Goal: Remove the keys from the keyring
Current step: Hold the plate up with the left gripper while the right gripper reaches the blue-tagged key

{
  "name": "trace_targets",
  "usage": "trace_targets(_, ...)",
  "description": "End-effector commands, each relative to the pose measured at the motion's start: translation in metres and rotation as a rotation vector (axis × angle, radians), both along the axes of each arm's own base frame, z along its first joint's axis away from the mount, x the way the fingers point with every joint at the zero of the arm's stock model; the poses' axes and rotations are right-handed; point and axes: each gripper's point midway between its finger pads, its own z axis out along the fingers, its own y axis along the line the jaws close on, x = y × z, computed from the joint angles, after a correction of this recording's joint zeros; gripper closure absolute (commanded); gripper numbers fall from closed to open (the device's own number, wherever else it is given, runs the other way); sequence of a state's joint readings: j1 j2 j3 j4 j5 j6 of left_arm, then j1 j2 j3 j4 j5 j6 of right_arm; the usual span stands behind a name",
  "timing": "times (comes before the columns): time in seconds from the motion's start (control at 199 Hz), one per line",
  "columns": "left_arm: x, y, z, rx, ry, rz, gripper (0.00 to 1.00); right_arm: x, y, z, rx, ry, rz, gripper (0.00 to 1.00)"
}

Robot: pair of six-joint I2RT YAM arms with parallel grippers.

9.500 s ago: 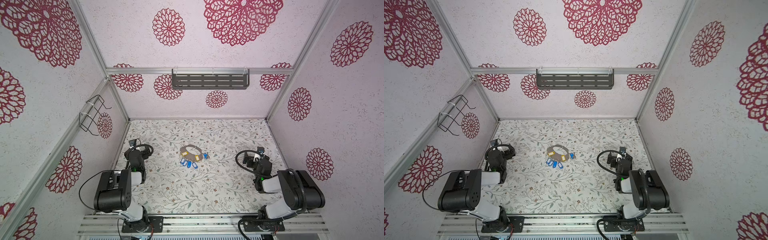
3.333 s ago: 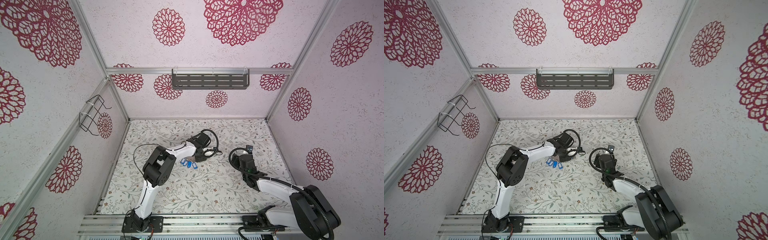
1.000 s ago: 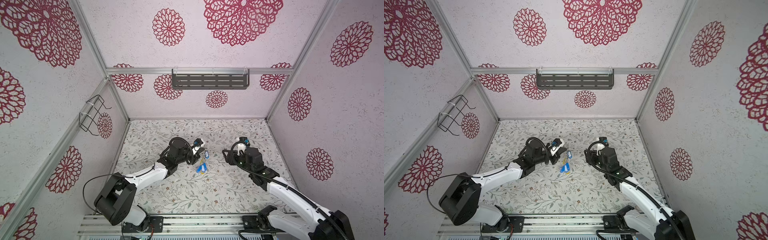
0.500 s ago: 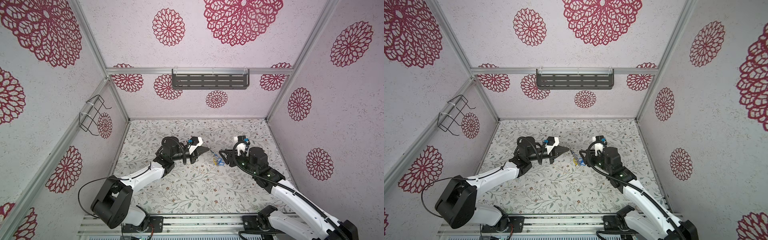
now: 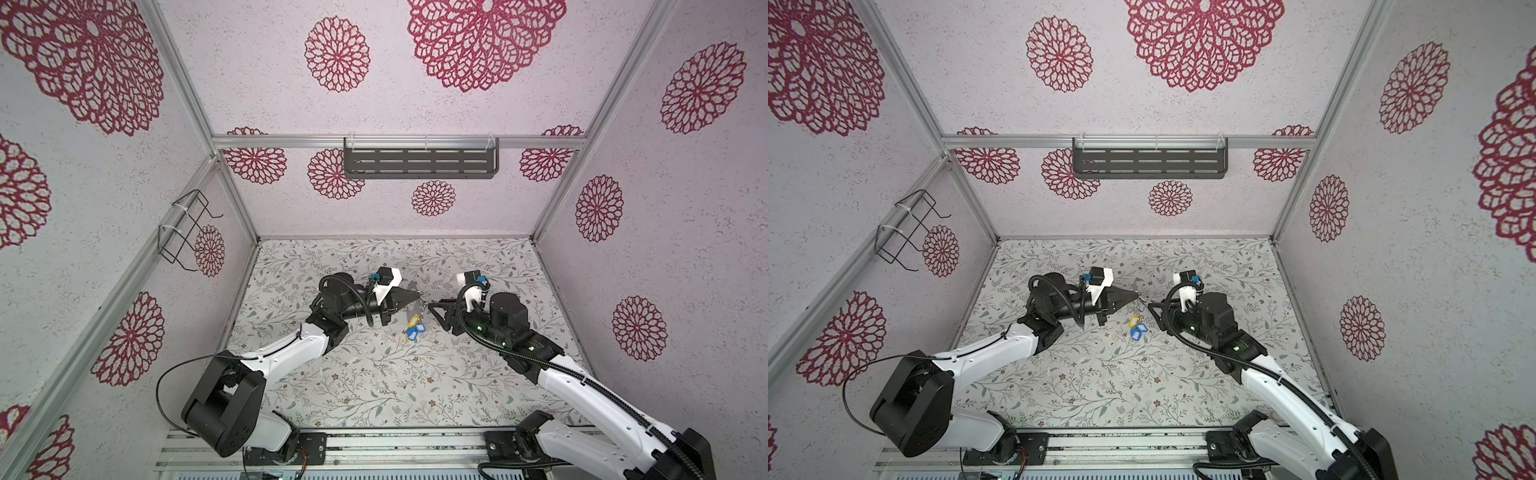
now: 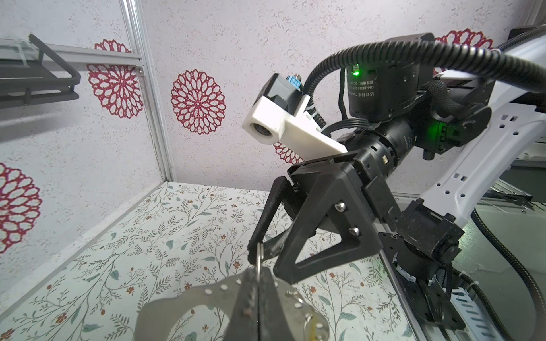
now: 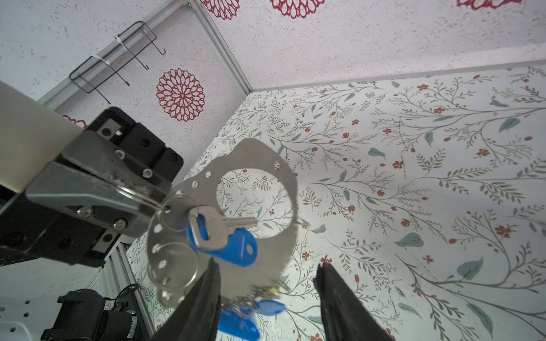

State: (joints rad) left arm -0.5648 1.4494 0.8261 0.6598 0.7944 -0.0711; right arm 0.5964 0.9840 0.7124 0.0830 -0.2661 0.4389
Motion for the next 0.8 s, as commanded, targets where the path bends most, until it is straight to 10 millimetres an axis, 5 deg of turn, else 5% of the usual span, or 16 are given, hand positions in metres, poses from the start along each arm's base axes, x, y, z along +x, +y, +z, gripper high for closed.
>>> trace_targets(0.0,0.003,0.001,0.013,-0.055,-0.027,-0.003,1.0,0.002,0.01,0.024,0.019,-0.087,0.033,0.42)
trace_targets(0.287,0.006,-0.003,0.018,-0.074,-0.014,-0.015,1.0,0.007,0.013,0.018,-0.036,-0.112,0.029,0.4)
trace_targets(0.593,0.008,-0.002,0.019,-0.078,0.001,-0.01,1.0,0.003,-0.017,0.001,-0.094,-0.173,-0.09,0.38)
trace_targets(0.8,0.01,-0.003,0.02,-0.085,0.006,-0.013,1.0,-0.008,-0.014,0.003,-0.062,-0.233,-0.038,0.34)
